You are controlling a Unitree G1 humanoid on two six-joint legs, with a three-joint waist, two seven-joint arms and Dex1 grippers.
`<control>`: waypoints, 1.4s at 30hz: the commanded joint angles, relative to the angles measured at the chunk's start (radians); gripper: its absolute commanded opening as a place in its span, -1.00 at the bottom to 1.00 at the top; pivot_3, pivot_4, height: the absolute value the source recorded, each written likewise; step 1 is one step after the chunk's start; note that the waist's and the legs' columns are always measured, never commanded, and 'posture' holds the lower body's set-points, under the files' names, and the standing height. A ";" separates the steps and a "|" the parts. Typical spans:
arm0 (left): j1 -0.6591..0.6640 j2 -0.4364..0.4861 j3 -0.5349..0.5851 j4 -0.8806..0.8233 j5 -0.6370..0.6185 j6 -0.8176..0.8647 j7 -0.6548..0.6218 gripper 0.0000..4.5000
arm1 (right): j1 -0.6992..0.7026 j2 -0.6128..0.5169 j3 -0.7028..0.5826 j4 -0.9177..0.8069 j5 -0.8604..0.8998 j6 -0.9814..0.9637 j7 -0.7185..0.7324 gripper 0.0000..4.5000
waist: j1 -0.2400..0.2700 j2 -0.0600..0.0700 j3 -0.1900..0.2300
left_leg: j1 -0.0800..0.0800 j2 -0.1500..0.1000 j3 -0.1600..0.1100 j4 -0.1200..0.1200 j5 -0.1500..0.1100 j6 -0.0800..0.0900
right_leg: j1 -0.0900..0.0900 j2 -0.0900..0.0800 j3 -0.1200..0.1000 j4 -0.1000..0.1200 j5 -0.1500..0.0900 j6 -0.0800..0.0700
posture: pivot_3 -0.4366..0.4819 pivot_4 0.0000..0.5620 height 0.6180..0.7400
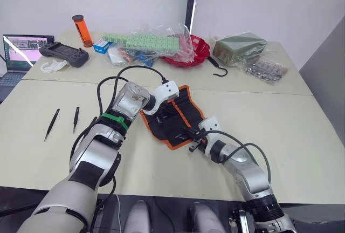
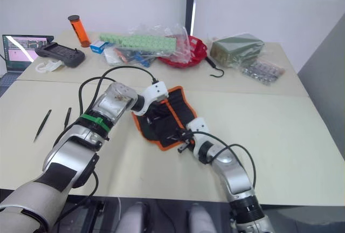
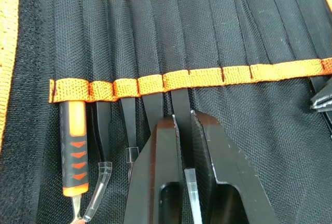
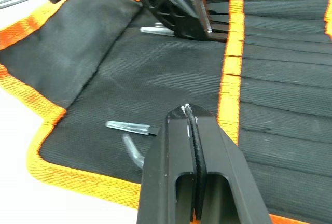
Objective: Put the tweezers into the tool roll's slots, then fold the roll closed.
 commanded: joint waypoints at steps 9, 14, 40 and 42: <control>0.013 0.049 0.052 -0.134 -0.021 0.069 -0.051 0.86 | 0.011 -0.001 -0.067 -0.049 0.068 0.015 0.019 -1.00 | 0.000 0.000 0.000 | 0.000 0.000 -0.001 0.000 0.000 0.000 | 0.000 0.000 -0.001 0.000 0.000 0.000 | -0.05 -0.47 0.97; 0.054 0.095 0.056 -0.202 -0.019 0.114 -0.069 0.99 | -0.018 -0.042 -0.109 -0.083 0.084 0.043 0.021 -1.00 | 0.000 0.001 0.001 | -0.001 -0.001 -0.003 0.000 0.000 0.000 | 0.000 0.000 -0.001 0.000 0.000 0.000 | -0.05 -0.47 0.97; 0.480 0.572 0.683 -0.736 -0.335 0.530 0.110 0.99 | -0.047 -0.068 -0.047 0.083 0.033 -0.041 0.101 -1.00 | -0.026 0.004 0.002 | 0.000 0.000 -0.005 -0.002 0.000 0.000 | 0.000 0.000 -0.002 0.001 0.000 0.000 | -0.05 -0.47 0.97; 0.564 0.606 0.747 -0.756 -0.329 0.538 0.145 0.99 | -0.048 -0.076 -0.037 0.101 0.023 -0.040 0.112 -1.00 | -0.026 0.004 0.002 | 0.000 -0.001 -0.005 -0.002 0.000 0.000 | 0.000 0.000 -0.002 0.001 0.000 0.000 | -0.05 -0.47 0.97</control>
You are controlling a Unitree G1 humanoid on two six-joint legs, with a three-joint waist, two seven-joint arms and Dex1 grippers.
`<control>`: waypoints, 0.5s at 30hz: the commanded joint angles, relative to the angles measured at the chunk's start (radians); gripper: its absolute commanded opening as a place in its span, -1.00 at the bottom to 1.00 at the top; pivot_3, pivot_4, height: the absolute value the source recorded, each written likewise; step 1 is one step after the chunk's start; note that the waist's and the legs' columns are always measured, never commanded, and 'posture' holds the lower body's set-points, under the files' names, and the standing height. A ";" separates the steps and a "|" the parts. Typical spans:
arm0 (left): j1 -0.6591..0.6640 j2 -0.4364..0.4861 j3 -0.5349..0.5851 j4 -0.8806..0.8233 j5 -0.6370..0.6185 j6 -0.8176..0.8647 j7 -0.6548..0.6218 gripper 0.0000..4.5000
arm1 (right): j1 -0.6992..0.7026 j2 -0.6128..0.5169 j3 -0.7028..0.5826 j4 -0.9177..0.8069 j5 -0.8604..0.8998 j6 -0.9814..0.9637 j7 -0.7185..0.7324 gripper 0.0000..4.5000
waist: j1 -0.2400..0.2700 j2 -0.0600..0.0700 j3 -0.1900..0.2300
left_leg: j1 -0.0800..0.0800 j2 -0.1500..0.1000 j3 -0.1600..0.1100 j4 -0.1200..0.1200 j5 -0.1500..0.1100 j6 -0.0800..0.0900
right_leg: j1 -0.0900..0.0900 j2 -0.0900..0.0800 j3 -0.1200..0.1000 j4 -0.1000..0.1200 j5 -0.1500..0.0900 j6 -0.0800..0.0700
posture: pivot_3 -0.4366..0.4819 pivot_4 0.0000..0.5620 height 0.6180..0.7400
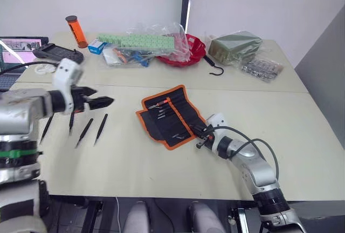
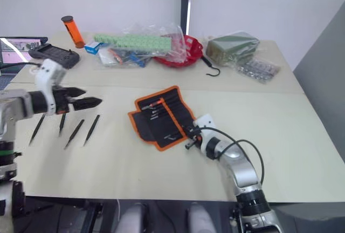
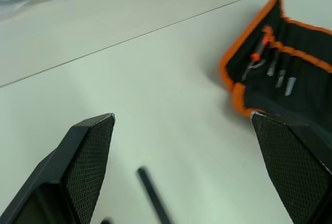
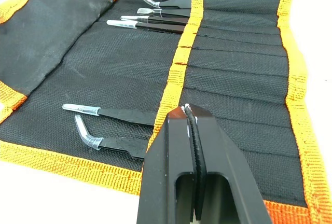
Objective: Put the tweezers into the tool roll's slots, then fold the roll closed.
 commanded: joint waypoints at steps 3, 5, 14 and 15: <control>0.194 0.073 0.194 -0.086 -0.013 0.021 0.090 0.99 | 0.003 -0.016 0.025 0.032 -0.023 -0.010 0.031 -1.00 | -0.001 0.000 0.000 | 0.001 0.000 0.001 -0.001 0.000 0.000 | 0.000 -0.001 0.000 0.000 0.000 0.000 | -0.05 -0.47 0.97; 0.262 0.074 0.258 -0.099 -0.024 0.027 0.115 0.99 | -0.010 -0.009 0.010 0.028 -0.004 -0.015 0.036 -1.00 | -0.001 0.000 0.000 | 0.002 0.000 0.001 -0.001 0.000 0.000 | 0.000 0.000 0.000 0.000 0.000 -0.001 | -0.05 -0.47 0.97; 0.487 0.021 0.485 -0.125 -0.061 -0.002 0.219 0.99 | -0.031 -0.015 0.007 0.032 0.003 -0.011 0.069 -1.00 | 0.000 0.000 0.000 | 0.002 0.001 0.001 -0.002 0.000 -0.001 | 0.000 -0.001 0.000 0.000 -0.001 -0.001 | -0.05 -0.47 0.97; 0.500 0.012 0.507 -0.134 -0.067 0.004 0.229 0.99 | -0.030 -0.015 0.007 0.031 0.003 -0.010 0.071 -1.00 | 0.001 -0.001 0.000 | 0.002 0.001 0.002 -0.002 0.000 -0.001 | 0.000 -0.001 0.000 0.000 -0.001 -0.001 | -0.05 -0.47 0.97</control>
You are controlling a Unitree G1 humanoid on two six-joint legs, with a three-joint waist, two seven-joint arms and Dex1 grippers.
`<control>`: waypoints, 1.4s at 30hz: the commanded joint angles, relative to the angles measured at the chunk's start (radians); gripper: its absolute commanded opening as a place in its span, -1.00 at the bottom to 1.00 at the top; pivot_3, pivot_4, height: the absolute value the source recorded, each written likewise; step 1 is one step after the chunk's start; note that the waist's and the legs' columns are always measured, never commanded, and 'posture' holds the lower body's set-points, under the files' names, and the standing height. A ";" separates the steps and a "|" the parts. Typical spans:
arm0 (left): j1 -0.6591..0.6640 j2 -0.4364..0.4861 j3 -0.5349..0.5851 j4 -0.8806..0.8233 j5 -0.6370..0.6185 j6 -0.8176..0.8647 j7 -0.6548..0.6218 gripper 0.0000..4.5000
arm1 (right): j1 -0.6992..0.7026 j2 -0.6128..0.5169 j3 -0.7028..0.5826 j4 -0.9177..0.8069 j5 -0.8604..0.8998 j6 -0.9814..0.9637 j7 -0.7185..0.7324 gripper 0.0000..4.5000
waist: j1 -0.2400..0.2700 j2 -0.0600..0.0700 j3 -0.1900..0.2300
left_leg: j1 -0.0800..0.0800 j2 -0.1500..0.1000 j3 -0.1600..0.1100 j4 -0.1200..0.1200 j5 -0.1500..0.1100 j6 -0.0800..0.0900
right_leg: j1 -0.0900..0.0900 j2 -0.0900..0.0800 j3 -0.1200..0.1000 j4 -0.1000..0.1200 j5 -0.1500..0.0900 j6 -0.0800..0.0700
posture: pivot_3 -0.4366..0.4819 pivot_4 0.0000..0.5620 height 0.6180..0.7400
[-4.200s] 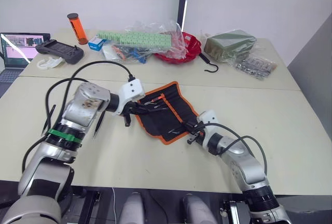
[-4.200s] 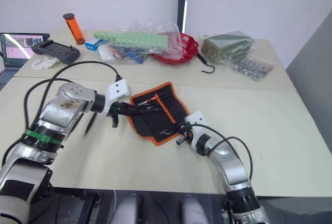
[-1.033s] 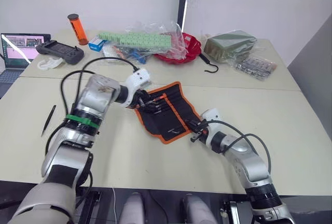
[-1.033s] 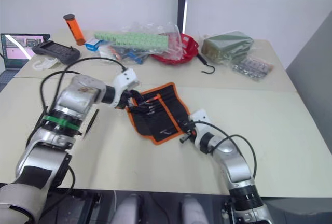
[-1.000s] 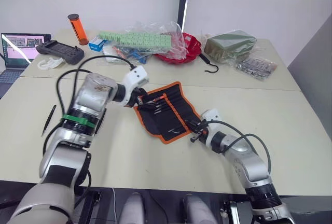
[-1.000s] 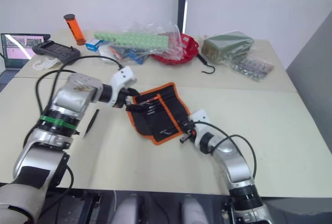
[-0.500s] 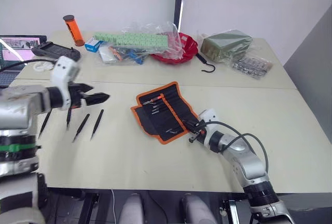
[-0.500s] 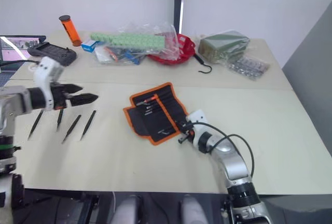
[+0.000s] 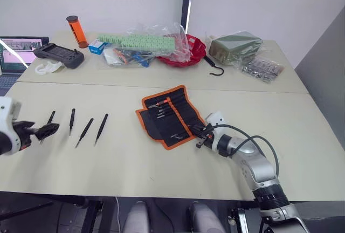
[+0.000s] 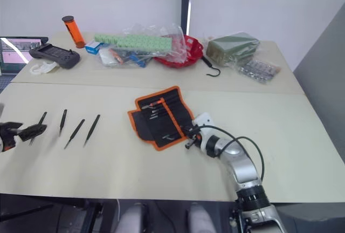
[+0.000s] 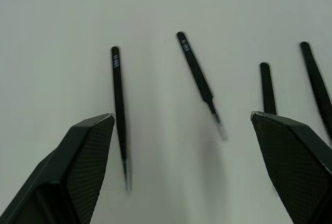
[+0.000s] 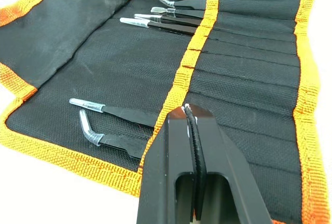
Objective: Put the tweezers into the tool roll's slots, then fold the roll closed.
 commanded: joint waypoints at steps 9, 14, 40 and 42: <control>0.262 -0.164 0.320 -0.052 -0.095 -0.118 0.057 0.99 | 0.001 0.000 0.007 -0.004 0.003 -0.022 0.041 -1.00 | -0.006 -0.001 0.000 | 0.002 0.001 0.002 -0.002 0.000 0.000 | 0.000 -0.001 0.000 0.000 -0.001 -0.001 | -0.05 -0.47 0.97; 0.335 -0.237 0.343 -0.107 -0.160 -0.175 0.049 0.99 | -0.011 0.004 -0.014 0.002 0.012 -0.023 0.035 -1.00 | 0.002 -0.003 -0.002 | 0.002 0.001 0.003 -0.001 0.000 0.000 | 0.001 -0.002 0.000 -0.001 -0.001 -0.001 | -0.05 -0.47 0.97; 0.388 -0.245 0.262 -0.046 -0.227 -0.296 0.130 0.99 | 0.008 0.031 0.039 0.018 -0.017 -0.007 0.022 -1.00 | -0.002 -0.004 -0.002 | 0.003 0.002 0.005 -0.002 0.000 0.000 | 0.000 -0.001 0.000 -0.002 -0.001 -0.002 | -0.05 -0.47 0.97; 0.385 -0.243 0.261 -0.043 -0.229 -0.297 0.137 0.99 | 0.010 0.032 0.048 0.023 -0.025 -0.007 0.022 -1.00 | -0.002 -0.004 -0.003 | 0.003 0.002 0.005 -0.002 0.000 0.000 | 0.000 -0.001 0.000 -0.002 -0.002 -0.003 | -0.05 -0.47 0.97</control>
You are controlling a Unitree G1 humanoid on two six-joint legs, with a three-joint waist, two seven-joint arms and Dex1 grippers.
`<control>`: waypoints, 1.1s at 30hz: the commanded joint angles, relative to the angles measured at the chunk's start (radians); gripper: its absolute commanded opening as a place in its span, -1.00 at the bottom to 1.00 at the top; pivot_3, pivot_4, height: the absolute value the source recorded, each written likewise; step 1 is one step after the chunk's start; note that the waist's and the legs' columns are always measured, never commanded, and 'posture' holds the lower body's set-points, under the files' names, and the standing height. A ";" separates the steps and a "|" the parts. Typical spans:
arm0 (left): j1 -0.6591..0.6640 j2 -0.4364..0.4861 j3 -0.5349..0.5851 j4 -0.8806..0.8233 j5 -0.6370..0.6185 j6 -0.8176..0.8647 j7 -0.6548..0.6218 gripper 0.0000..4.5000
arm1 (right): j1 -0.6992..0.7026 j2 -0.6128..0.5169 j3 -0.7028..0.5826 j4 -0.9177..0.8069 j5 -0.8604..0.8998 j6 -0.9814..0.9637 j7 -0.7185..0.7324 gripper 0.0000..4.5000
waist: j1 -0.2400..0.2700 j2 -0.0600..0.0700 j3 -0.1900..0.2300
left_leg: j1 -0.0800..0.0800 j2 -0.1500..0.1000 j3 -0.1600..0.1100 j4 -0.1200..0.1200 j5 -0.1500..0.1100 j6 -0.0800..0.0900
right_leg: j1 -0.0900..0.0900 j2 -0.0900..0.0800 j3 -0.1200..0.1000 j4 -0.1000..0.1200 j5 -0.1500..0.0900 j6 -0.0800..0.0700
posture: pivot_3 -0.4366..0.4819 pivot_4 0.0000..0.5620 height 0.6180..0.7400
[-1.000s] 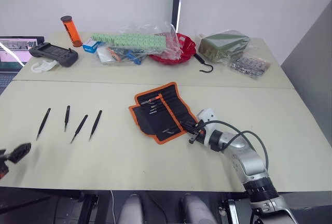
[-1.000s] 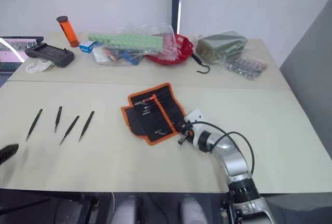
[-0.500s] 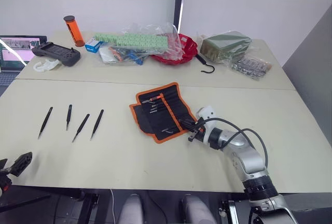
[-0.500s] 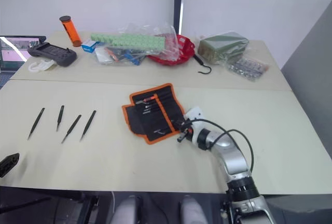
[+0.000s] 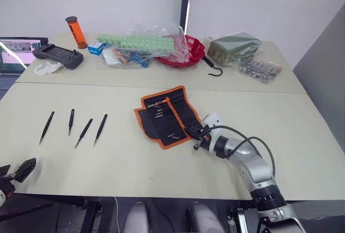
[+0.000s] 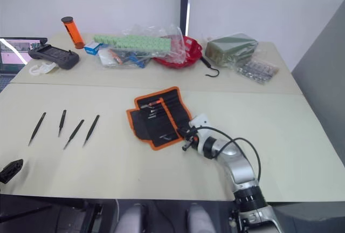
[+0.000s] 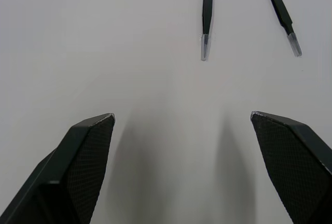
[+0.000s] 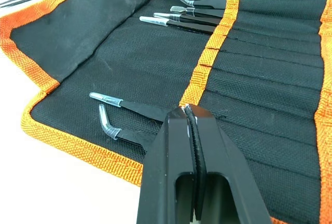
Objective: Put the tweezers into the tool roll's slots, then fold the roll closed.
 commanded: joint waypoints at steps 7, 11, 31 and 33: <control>-0.059 0.068 -0.036 0.038 -0.016 -0.025 0.023 0.99 | 0.009 -0.004 0.027 0.019 -0.022 0.006 0.004 -1.00 | 0.001 -0.002 -0.001 | 0.001 0.001 0.000 0.000 0.000 0.000 | 0.000 0.000 0.000 0.000 0.000 -0.001 | -0.05 -0.47 0.97; -0.160 0.142 -0.103 0.155 0.012 -0.062 0.014 0.99 | 0.006 -0.006 0.028 0.019 -0.024 0.007 0.007 -1.00 | 0.002 -0.002 -0.001 | 0.001 0.001 0.000 0.000 0.000 0.000 | 0.000 0.001 0.000 0.000 -0.001 -0.001 | -0.05 -0.47 0.97; -0.492 0.244 -0.421 0.650 0.180 -0.332 -0.036 0.01 | 0.024 -0.017 0.026 -0.013 -0.030 0.017 -0.017 -1.00 | 0.002 -0.003 -0.003 | 0.001 0.001 0.002 -0.001 0.000 0.000 | 0.000 0.001 0.000 0.000 -0.001 -0.001 | -0.05 -0.47 0.97; -0.495 0.240 -0.429 0.652 0.182 -0.364 -0.053 -0.25 | 0.022 -0.020 0.030 -0.007 -0.036 0.018 -0.019 -1.00 | 0.003 -0.003 -0.003 | 0.001 0.001 0.002 -0.001 0.000 0.000 | 0.000 0.000 0.000 0.000 -0.001 -0.001 | -0.05 -0.47 0.97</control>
